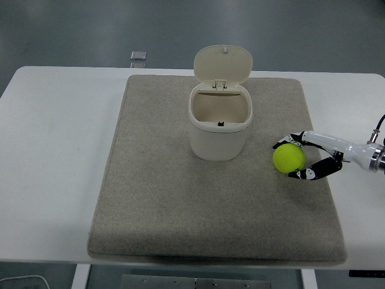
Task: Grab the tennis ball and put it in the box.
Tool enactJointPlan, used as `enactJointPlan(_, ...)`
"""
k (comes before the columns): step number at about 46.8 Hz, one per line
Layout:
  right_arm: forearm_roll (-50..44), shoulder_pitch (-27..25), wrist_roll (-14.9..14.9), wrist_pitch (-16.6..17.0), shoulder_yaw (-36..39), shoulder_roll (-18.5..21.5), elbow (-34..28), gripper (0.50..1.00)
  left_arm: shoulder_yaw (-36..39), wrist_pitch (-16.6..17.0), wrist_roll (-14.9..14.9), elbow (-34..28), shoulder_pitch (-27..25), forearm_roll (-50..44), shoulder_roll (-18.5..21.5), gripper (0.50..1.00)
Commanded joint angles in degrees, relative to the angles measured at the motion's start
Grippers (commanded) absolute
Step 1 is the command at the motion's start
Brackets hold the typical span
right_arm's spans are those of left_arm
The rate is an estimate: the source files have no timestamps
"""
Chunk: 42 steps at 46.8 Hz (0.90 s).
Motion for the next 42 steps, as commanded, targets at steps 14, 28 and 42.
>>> enactJointPlan(14, 0.7, 4.2, 4.3, 5.5, 5.8, -3.6, 4.4, 0.5, 0.0, 0.0, 0.0, 0.0, 0.0, 0.0, 0.0, 0.992)
enactJointPlan(28, 0.8, 10.1, 3.7, 7.0, 6.5, -1.6, 6.3, 0.5, 0.0, 0.0, 0.0, 0.0, 0.0, 0.0, 0.0, 0.992)
enactJointPlan(42, 0.7, 15.5, -0.3, 7.8, 6.2, 5.3, 5.5, 0.5, 0.0, 0.0, 0.0, 0.0, 0.0, 0.0, 0.0, 0.992)
